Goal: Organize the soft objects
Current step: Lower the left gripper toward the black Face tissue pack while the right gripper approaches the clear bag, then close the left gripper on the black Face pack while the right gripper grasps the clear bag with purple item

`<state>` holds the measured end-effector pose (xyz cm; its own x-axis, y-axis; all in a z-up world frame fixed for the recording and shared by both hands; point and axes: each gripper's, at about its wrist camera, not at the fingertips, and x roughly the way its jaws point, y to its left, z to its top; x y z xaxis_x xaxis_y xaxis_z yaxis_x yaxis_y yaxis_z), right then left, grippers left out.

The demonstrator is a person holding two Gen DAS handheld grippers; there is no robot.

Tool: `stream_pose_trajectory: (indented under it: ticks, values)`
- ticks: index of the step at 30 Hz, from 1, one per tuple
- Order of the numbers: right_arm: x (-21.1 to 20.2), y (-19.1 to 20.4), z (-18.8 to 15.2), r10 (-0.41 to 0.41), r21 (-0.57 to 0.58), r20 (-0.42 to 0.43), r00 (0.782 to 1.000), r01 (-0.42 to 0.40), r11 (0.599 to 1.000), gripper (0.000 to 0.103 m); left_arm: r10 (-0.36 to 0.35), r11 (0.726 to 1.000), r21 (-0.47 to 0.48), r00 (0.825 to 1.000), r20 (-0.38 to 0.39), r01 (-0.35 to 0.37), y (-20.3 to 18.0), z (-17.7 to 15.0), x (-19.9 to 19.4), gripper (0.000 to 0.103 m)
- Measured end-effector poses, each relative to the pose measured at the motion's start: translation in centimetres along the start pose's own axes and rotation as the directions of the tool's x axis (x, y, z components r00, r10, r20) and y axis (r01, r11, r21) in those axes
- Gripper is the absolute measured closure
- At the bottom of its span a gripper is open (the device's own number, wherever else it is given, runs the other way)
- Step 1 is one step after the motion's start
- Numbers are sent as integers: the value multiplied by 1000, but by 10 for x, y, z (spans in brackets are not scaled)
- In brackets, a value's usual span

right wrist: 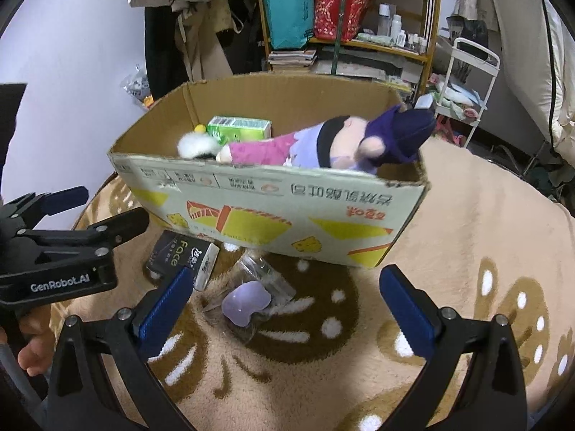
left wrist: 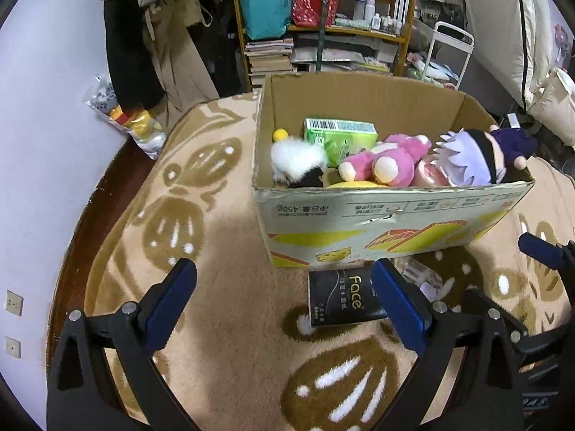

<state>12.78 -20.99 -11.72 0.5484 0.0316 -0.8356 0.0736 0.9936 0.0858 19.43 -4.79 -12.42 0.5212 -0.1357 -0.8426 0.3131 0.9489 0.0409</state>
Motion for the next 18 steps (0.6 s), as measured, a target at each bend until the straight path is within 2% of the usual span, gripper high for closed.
stream_pose_trajectory:
  ticks: [5, 12, 18]
  values:
    - [11, 0, -4, 11, 4, -38, 999, -11, 1000, 0, -10, 1000, 3, 999, -32, 10, 0, -3, 12, 6]
    - [31, 3, -11, 31, 9, -93, 995, -31, 999, 0, -58, 998, -5, 996, -60, 58, -2, -6, 22, 6]
    - [48, 10, -17, 11, -36, -132, 991, -16, 999, 0, -64, 997, 30, 995, -78, 66, -13, -7, 31, 6]
